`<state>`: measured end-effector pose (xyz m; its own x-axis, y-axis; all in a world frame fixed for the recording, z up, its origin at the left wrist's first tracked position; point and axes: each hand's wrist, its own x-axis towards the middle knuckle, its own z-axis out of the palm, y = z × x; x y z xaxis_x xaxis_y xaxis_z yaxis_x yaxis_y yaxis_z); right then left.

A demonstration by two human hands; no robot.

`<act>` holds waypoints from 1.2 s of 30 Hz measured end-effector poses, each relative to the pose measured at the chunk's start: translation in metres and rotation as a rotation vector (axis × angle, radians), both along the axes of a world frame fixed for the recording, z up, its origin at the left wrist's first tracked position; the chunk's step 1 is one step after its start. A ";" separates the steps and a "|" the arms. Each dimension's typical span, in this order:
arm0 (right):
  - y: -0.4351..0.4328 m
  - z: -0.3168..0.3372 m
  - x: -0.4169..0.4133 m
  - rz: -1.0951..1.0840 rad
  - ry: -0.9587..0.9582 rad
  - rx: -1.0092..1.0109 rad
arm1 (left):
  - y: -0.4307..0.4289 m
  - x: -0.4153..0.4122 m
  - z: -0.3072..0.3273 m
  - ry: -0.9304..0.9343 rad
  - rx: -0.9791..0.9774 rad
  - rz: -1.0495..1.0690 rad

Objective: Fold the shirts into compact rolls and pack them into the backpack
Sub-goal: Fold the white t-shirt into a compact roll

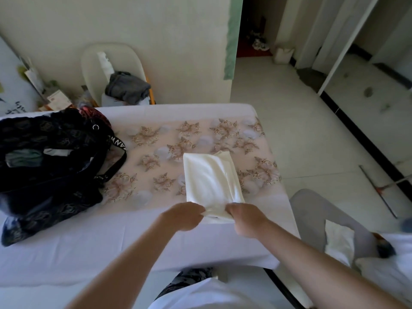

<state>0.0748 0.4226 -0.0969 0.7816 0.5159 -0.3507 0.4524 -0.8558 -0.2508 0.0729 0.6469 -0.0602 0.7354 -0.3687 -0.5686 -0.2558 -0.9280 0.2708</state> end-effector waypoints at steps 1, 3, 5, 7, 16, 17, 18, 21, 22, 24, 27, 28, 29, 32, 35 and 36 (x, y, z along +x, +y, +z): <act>0.001 0.011 0.004 -0.024 0.063 0.030 | 0.006 0.001 0.002 0.094 -0.051 0.038; 0.001 0.029 0.014 -0.067 0.097 0.062 | 0.021 0.006 0.004 0.237 -0.175 0.190; 0.003 0.045 0.023 -0.142 0.091 0.070 | 0.032 0.009 0.001 0.244 -0.328 0.345; 0.006 0.054 0.032 -0.277 0.098 0.146 | 0.033 0.007 -0.004 0.160 -0.522 0.518; 0.020 0.027 0.067 -0.640 -0.084 0.302 | 0.004 0.015 -0.030 -0.540 -0.139 0.647; 0.023 0.022 0.071 -0.650 -0.102 0.285 | -0.006 0.011 -0.033 -0.668 -0.154 0.546; 0.025 0.018 0.075 -0.663 -0.116 0.273 | -0.015 0.006 -0.037 -0.750 -0.217 0.440; 0.027 0.002 0.083 -0.707 -0.105 0.250 | -0.037 -0.004 -0.063 -0.702 -0.247 0.115; 0.026 -0.003 0.085 -0.694 -0.111 0.203 | -0.038 -0.005 -0.071 -0.607 -0.191 0.064; 0.023 -0.011 0.083 -0.568 -0.238 0.090 | -0.035 -0.003 -0.087 -0.502 -0.145 0.009; 0.016 -0.019 0.071 -0.170 -0.562 0.195 | -0.030 0.001 -0.099 -0.442 -0.159 -0.040; 0.013 -0.021 0.064 -0.032 -0.602 0.261 | -0.027 0.003 -0.100 -0.469 -0.175 -0.022; 0.010 -0.024 0.055 0.058 -0.583 0.287 | -0.024 0.004 -0.101 -0.494 -0.209 0.012; -0.006 -0.037 0.039 0.073 -0.338 0.119 | -0.010 0.004 -0.110 -0.586 -0.321 0.077; -0.014 -0.043 0.041 0.037 -0.165 0.020 | -0.001 0.002 -0.108 -0.647 -0.327 0.115; -0.013 -0.041 0.044 0.049 -0.140 -0.003 | 0.000 0.002 -0.106 -0.654 -0.328 0.117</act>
